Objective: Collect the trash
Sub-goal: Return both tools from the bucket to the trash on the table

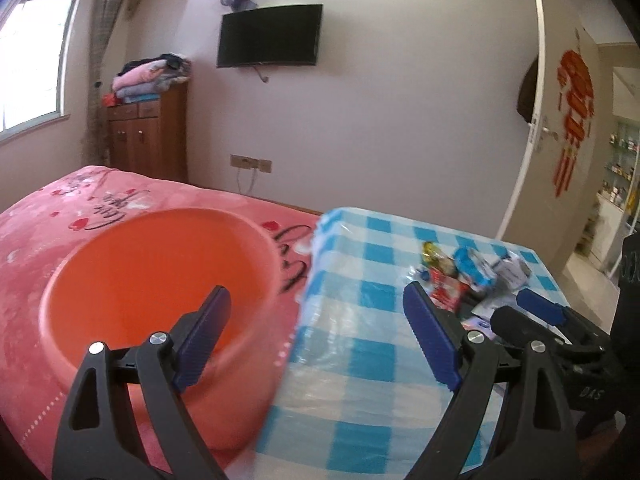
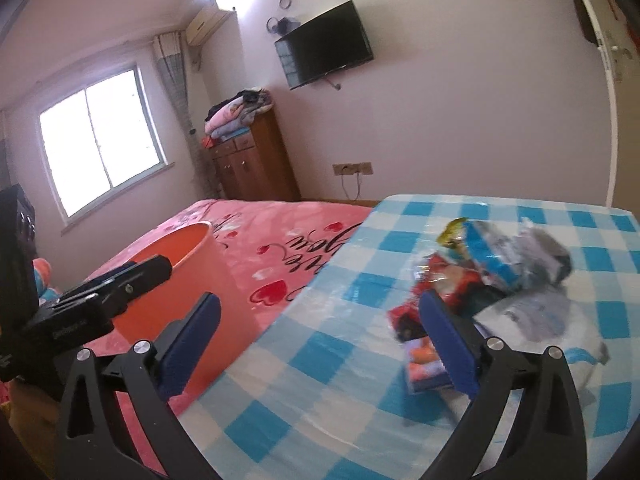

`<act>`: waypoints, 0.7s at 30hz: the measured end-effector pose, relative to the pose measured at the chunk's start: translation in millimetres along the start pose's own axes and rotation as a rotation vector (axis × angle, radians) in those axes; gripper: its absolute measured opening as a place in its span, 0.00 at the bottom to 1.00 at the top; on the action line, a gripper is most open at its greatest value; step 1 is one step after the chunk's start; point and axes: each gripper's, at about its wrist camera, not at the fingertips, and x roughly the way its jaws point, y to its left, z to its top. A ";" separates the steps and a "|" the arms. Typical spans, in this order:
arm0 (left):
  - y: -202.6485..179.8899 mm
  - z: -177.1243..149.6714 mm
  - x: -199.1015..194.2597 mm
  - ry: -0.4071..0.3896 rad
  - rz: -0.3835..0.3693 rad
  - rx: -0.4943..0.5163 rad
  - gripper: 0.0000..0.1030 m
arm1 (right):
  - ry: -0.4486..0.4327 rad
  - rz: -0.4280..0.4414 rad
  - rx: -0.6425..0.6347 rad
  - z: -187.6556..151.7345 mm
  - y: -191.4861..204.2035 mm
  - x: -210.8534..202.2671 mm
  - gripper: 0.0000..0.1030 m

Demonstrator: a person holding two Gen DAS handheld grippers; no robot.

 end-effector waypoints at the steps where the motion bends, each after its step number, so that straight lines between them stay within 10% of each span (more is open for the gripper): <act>1: -4.0 -1.9 2.0 0.011 -0.005 -0.001 0.86 | -0.009 -0.005 0.004 -0.6 -4.9 -2.9 0.95; 21: -94.9 -41.2 48.4 0.199 -0.073 0.100 0.86 | -0.039 -0.102 0.095 -9.4 -96.3 -46.7 0.95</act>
